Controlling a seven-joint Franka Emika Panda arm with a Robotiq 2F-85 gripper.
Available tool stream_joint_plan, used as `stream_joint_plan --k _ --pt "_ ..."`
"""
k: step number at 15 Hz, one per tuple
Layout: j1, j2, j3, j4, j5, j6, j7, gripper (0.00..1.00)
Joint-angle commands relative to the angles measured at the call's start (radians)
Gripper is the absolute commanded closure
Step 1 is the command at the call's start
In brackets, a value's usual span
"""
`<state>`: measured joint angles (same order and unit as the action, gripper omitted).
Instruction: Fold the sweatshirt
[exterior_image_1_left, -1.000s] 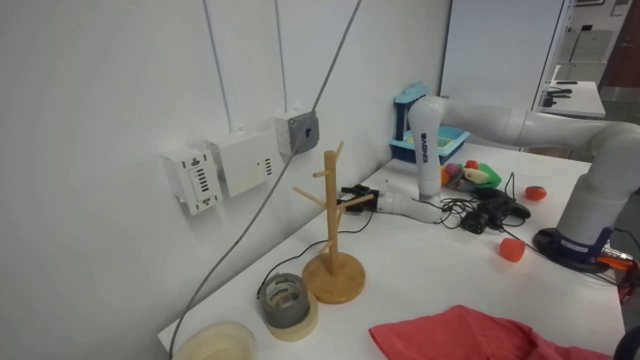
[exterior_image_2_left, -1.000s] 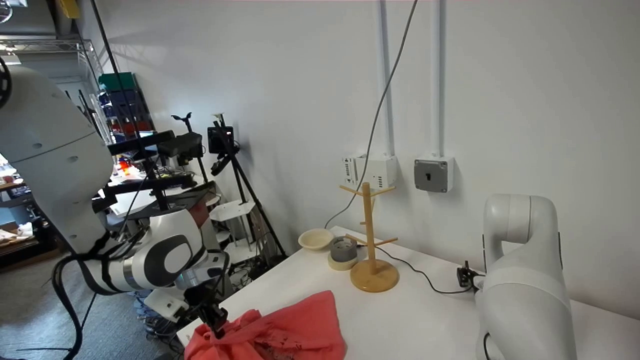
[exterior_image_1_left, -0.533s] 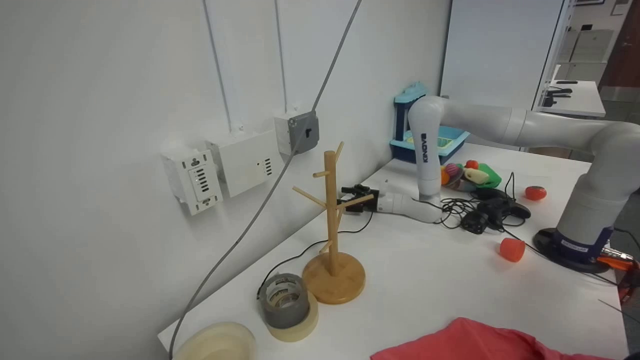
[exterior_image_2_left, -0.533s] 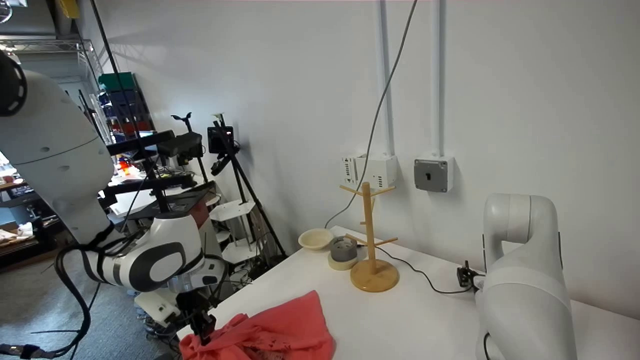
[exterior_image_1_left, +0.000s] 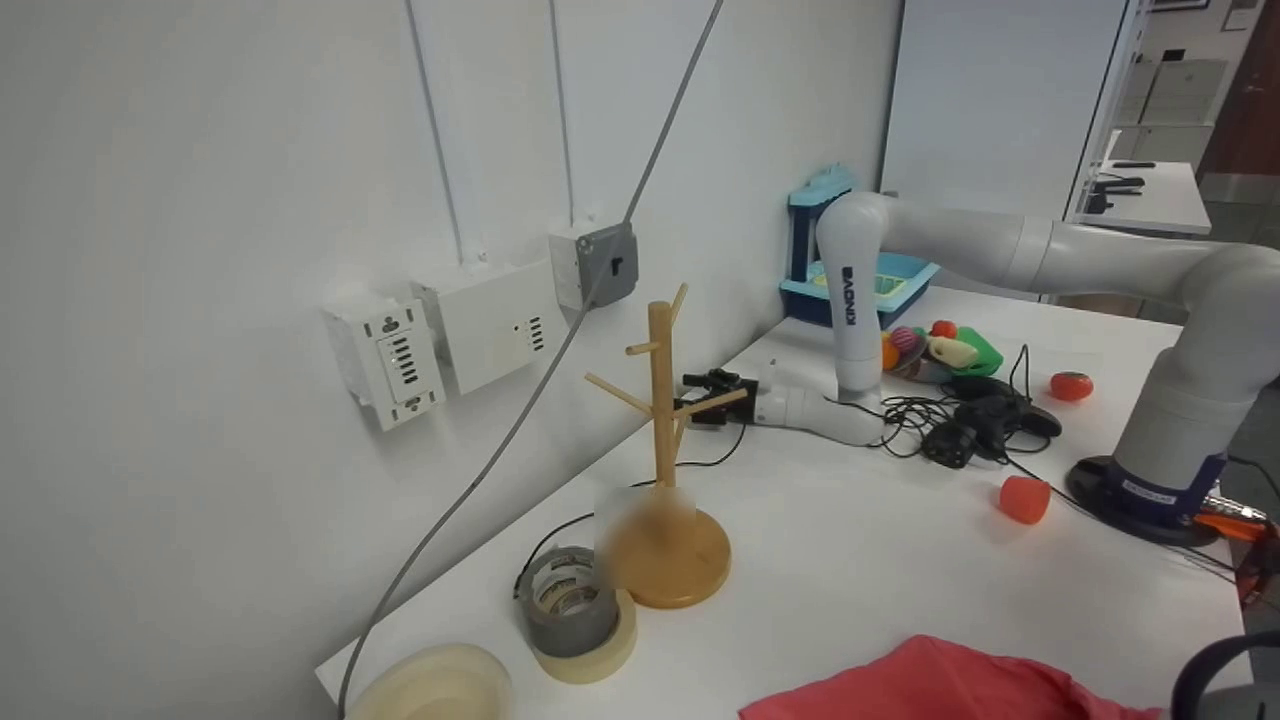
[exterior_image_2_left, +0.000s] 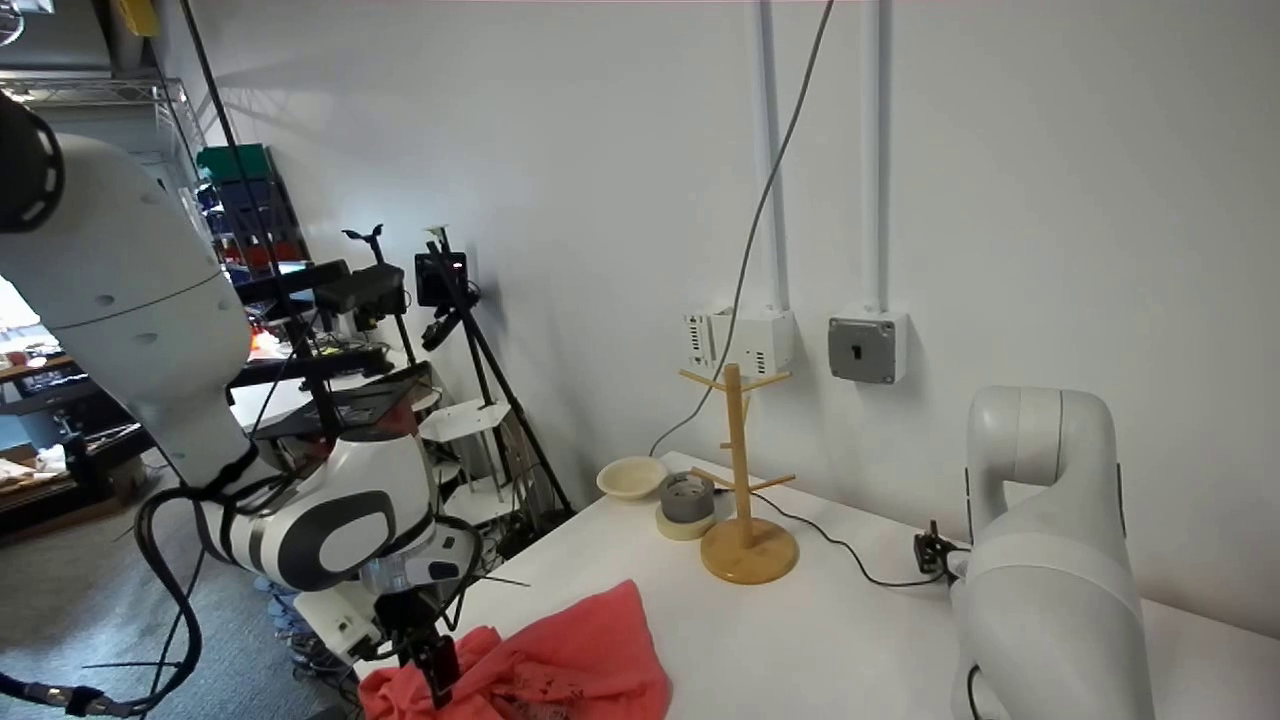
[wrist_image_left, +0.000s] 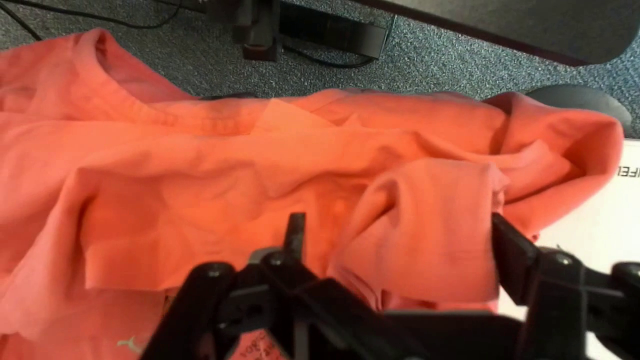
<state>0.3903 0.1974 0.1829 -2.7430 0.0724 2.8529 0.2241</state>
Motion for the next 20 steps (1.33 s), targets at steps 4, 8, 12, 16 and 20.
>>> stream_joint_plan --k 4,8,12,16,20 --pt "-0.066 -0.062 0.003 -0.012 -0.052 -0.014 -0.03 0.0" --pt "-0.098 -0.102 0.022 -0.018 -0.057 -0.005 -0.083 0.0" --pt "-0.103 -0.115 0.012 0.007 -0.094 -0.008 -0.102 0.0" --pt "-0.099 -0.089 -0.023 0.08 -0.222 0.009 -0.049 0.0" --pt "-0.088 -0.036 -0.068 0.21 -0.302 -0.02 -0.055 0.0"
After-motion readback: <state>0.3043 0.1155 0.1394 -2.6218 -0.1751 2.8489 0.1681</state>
